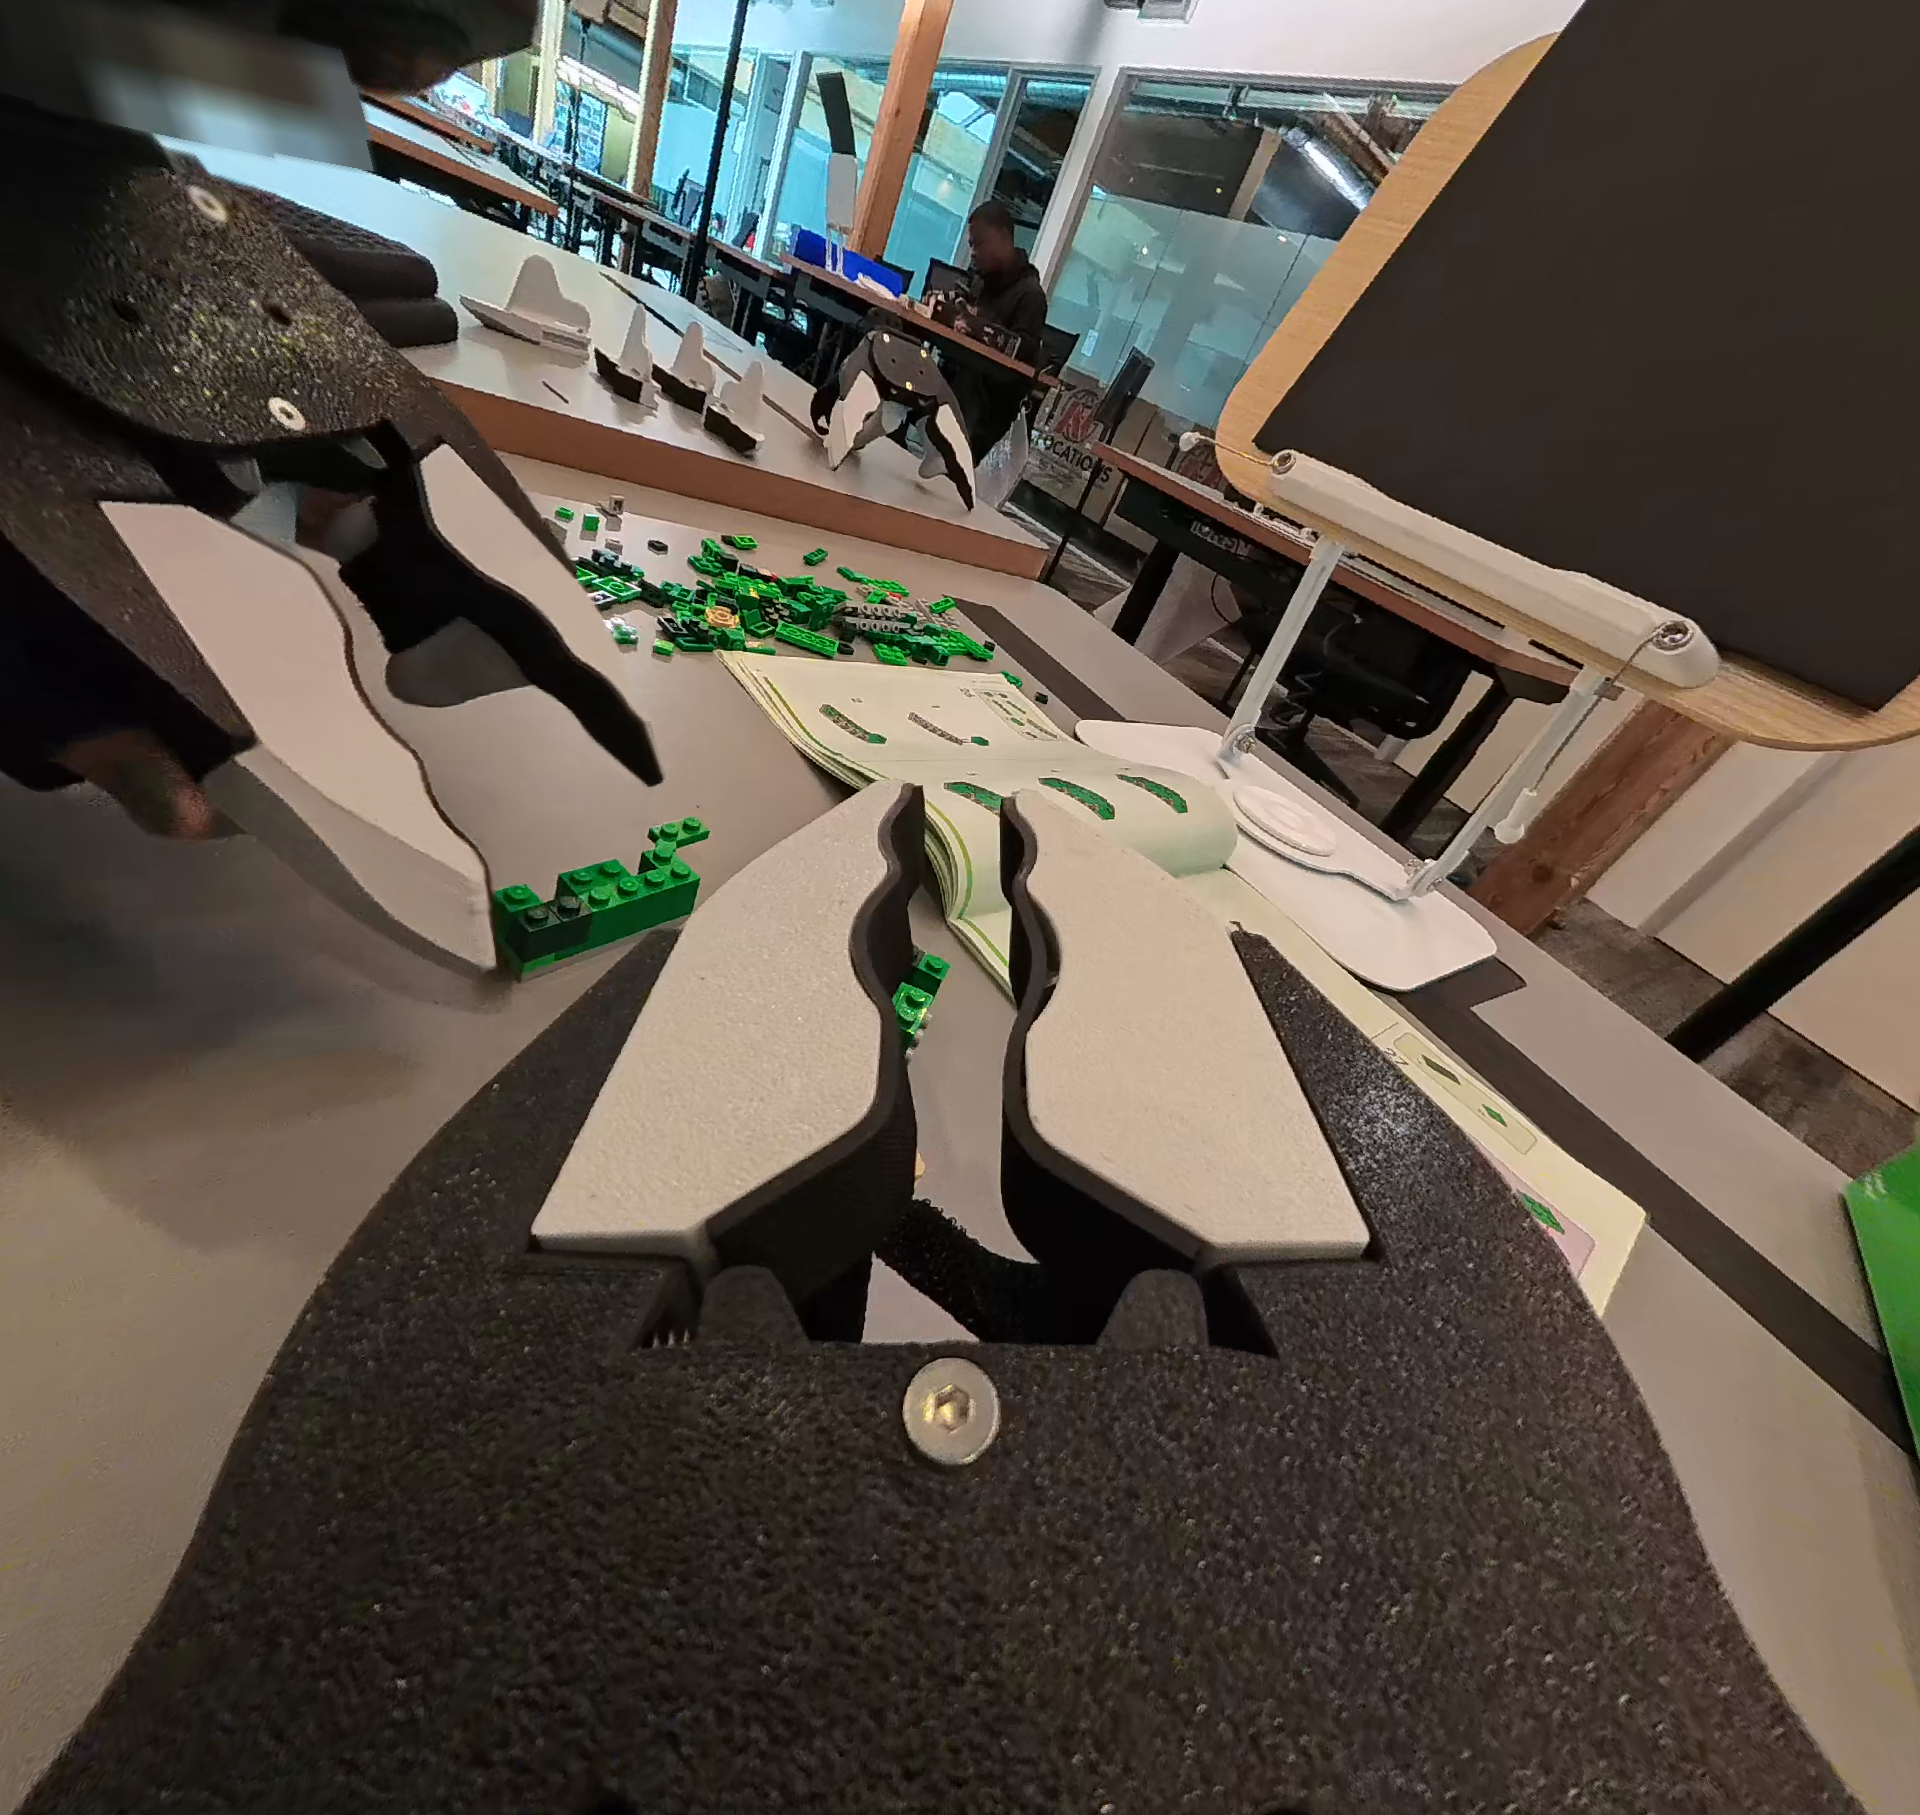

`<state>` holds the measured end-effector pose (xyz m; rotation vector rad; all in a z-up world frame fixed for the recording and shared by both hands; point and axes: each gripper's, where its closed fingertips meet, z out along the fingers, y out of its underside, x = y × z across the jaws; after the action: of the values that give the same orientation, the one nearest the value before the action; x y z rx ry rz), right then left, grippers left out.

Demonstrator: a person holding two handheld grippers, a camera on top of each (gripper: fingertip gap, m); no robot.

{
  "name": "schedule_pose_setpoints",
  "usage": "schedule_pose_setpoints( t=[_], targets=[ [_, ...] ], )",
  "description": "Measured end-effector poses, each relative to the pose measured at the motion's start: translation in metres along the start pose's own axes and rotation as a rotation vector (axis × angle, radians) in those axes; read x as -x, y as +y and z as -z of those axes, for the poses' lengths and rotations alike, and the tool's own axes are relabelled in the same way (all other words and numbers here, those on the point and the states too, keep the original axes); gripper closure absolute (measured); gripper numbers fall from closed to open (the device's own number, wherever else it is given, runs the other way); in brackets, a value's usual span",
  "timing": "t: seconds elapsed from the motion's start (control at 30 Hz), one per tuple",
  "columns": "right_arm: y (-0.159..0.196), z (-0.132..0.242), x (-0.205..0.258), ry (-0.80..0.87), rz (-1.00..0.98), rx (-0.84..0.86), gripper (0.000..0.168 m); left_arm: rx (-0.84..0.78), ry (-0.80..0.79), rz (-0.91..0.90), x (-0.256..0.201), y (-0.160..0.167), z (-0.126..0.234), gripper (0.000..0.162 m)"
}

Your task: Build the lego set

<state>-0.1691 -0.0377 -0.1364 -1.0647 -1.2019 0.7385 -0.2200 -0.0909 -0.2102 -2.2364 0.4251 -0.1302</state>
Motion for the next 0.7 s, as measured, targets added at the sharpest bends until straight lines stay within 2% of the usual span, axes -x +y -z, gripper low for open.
schedule_pose_setpoints(
  t=[0.1,0.23,0.33,0.5,0.7],
  targets=[
    [0.0,0.0,0.0,-0.001,0.001,-0.001,0.155,0.016,-0.106,-0.024,0.011,0.0,-0.006,0.077],
    [-0.001,0.001,0.0,0.0,0.001,-0.005,0.155,0.098,-0.204,-0.035,0.025,0.011,-0.007,0.079],
    [-0.001,0.001,0.0,0.002,-0.004,-0.006,0.155,0.128,-0.271,-0.049,0.04,0.017,0.003,0.088],
    [-0.001,0.001,0.0,-0.001,-0.002,-0.006,0.155,0.088,-0.122,-0.024,0.032,0.01,0.004,0.097],
    [-0.001,0.001,0.002,-0.008,0.001,-0.008,0.156,0.168,-0.05,-0.163,0.022,0.008,-0.01,0.112]
  ],
)
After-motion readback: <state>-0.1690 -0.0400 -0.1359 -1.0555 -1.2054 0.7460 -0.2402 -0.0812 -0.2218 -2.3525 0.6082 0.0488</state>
